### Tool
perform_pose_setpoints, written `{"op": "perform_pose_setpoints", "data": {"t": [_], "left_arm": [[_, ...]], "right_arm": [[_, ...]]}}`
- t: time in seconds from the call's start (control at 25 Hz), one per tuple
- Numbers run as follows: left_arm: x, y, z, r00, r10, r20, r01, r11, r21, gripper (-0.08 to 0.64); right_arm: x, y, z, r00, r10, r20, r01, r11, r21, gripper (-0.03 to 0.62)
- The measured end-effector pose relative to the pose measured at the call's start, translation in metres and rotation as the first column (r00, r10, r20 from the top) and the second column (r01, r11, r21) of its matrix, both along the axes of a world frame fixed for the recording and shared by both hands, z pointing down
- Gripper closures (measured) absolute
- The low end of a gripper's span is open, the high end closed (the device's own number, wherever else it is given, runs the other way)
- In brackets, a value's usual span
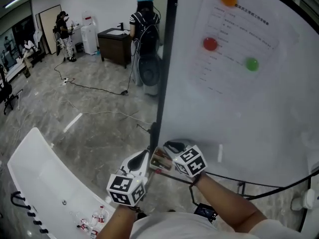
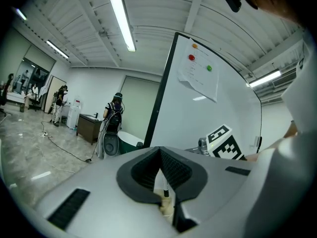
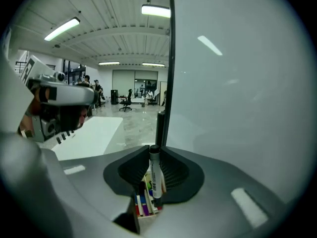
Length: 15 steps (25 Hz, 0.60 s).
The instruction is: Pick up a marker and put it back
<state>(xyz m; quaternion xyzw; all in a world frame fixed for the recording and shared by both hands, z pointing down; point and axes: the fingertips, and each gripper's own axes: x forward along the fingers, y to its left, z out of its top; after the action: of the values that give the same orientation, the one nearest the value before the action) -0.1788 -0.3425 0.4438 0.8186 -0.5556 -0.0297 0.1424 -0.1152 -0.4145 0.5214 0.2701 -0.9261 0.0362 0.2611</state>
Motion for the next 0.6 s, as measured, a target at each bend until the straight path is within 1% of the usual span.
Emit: {"op": "perform_pose_setpoints", "data": {"t": [0.16, 0.28, 0.4, 0.48, 0.6], "left_arm": [[-0.008, 0.004, 0.006, 1.000, -0.009, -0.008, 0.009, 1.000, 0.000, 0.558], [-0.012, 0.007, 0.010, 1.000, -0.016, -0.016, 0.016, 1.000, -0.008, 0.558], [-0.019, 0.011, 0.013, 0.999, -0.034, -0.024, 0.034, 0.999, -0.017, 0.558], [-0.023, 0.015, 0.017, 0.999, -0.039, -0.026, 0.038, 0.999, -0.024, 0.558], [-0.028, 0.019, 0.020, 0.999, -0.047, -0.025, 0.046, 0.998, -0.032, 0.558]], "right_arm": [[-0.016, -0.003, 0.040, 0.989, -0.051, -0.137, 0.053, 0.999, 0.012, 0.523], [-0.023, -0.006, 0.074, 0.972, -0.079, -0.223, 0.083, 0.996, 0.010, 0.523], [-0.028, -0.007, 0.101, 0.946, -0.110, -0.305, 0.119, 0.993, 0.009, 0.523], [-0.031, -0.007, 0.111, 0.930, -0.123, -0.345, 0.137, 0.990, 0.016, 0.522], [-0.038, -0.006, 0.119, 0.913, -0.142, -0.382, 0.165, 0.986, 0.027, 0.522]]}}
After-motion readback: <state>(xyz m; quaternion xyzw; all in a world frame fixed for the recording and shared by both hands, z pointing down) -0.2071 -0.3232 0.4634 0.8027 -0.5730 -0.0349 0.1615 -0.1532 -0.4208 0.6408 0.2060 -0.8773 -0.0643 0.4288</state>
